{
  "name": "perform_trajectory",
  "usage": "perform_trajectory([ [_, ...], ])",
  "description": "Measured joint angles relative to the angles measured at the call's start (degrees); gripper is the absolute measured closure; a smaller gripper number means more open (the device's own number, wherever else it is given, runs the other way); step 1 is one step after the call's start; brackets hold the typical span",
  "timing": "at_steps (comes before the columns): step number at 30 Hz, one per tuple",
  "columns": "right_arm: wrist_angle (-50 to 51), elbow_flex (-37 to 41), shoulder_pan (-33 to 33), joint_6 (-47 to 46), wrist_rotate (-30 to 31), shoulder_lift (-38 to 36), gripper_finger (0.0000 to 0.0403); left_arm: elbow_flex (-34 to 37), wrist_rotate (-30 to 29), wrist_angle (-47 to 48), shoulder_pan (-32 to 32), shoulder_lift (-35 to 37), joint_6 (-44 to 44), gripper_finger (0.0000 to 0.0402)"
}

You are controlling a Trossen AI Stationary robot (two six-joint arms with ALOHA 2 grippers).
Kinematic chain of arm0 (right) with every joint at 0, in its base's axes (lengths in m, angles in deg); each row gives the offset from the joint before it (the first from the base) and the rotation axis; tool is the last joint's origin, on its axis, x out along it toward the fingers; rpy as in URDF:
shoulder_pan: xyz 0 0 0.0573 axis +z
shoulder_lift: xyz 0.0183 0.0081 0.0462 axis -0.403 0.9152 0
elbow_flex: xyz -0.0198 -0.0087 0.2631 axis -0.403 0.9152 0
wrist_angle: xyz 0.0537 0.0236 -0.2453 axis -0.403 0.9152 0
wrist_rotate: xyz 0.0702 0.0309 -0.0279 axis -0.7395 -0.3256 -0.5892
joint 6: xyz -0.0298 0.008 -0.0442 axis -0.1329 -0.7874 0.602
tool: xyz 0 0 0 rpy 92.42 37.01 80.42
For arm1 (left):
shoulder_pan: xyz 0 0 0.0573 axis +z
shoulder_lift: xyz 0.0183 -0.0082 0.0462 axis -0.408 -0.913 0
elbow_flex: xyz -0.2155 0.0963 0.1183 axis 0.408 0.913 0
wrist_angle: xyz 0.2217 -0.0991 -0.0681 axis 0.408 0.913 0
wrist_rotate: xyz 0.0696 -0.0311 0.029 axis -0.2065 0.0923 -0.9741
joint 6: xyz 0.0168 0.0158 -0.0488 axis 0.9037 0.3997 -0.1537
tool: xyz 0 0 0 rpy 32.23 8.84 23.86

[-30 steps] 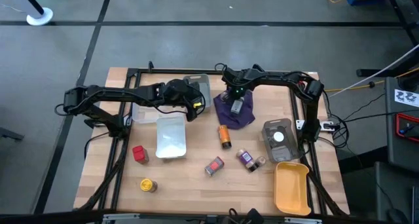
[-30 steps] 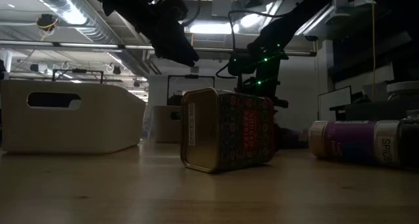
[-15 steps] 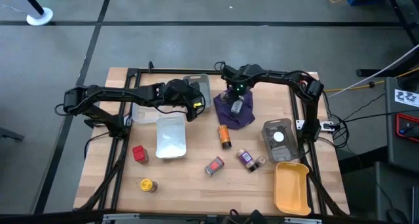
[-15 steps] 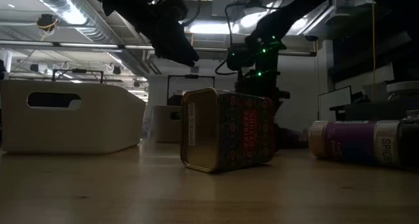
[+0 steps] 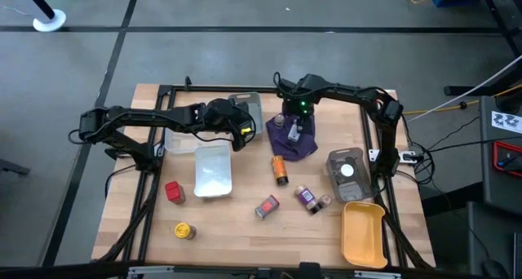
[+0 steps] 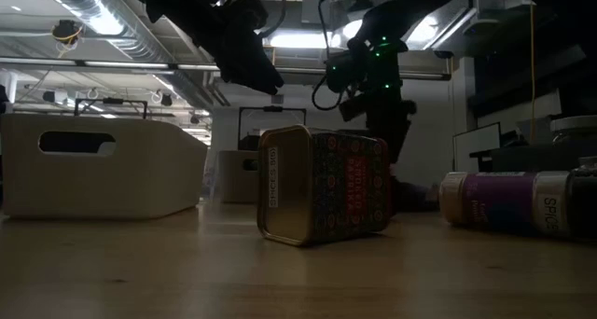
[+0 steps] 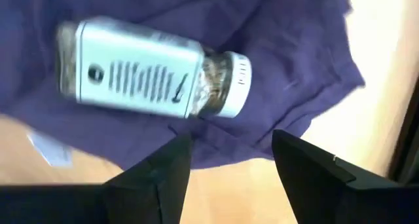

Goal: Sort spices by type
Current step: Put the white seasoning bottle into the black transparent bin

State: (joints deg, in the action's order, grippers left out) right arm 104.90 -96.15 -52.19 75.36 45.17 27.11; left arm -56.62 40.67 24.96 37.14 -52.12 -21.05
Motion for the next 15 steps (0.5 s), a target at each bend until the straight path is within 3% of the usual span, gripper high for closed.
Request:
perform_trajectory([
  [6, 0.0, 0.5, 0.0, 12.4, 0.1, 0.0, 0.0189, 0.0, 0.0, 0.3, 0.0, 0.0, 0.0, 0.0174],
  [10, -0.6, 0.5, 0.0, 15.6, 0.3, 0.0, 0.0189, 0.0, 0.0, 0.9, 0.0, 0.0, 0.0, 0.0174],
  [12, -1.5, 0.5, 0.0, 11.1, 0.8, 0.0, 0.0189, 0.0, 0.0, 1.3, 0.0, 0.0, 0.0, 0.0174],
  [15, -2.4, 0.5, -0.1, -4.5, 2.4, 0.0, 0.0189, 0.0, 0.0, 1.6, 0.0, 0.0, 0.0, 0.0174],
])
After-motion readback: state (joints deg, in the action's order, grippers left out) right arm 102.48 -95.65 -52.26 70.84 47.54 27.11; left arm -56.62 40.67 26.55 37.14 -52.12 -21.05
